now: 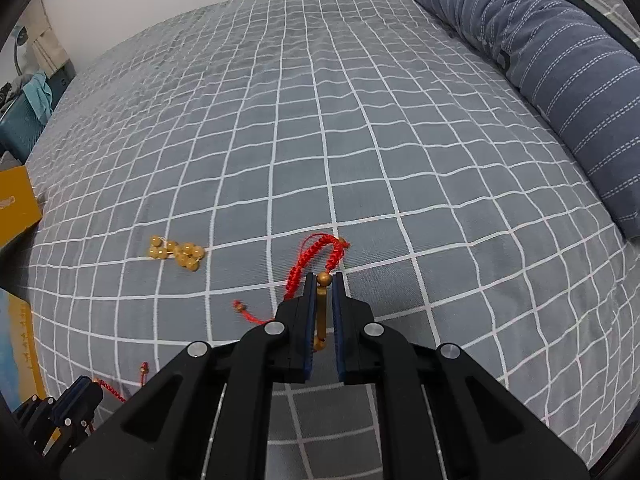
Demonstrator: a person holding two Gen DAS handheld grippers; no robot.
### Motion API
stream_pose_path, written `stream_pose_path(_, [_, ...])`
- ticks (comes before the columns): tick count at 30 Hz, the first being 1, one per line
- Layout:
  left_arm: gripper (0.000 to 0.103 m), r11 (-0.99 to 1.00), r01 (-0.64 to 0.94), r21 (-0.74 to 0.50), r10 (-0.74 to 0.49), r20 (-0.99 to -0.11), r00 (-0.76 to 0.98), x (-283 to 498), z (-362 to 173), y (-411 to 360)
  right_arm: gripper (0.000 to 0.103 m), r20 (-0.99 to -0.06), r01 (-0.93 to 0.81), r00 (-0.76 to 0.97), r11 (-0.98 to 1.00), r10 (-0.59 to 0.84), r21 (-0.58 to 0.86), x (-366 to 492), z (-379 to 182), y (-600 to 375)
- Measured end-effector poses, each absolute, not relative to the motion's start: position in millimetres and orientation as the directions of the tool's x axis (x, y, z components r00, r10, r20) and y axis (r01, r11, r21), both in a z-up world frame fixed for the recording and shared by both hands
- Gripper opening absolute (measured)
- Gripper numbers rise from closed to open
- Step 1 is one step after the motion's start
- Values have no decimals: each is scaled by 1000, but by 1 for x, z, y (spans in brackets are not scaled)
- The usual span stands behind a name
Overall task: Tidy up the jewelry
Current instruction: 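Carry both red cord bracelets over the white box with both tools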
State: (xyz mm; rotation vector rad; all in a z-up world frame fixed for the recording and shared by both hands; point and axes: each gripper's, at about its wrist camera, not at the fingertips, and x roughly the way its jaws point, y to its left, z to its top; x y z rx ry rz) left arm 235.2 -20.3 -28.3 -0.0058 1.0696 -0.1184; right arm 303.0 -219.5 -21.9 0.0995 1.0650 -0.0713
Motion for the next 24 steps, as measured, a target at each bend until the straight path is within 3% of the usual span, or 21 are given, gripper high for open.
stream_pose_path(24, [8,997,34,-62,-71,-812,579,198,36,24,7,-799,17,601,999,14,31,240,51,-167])
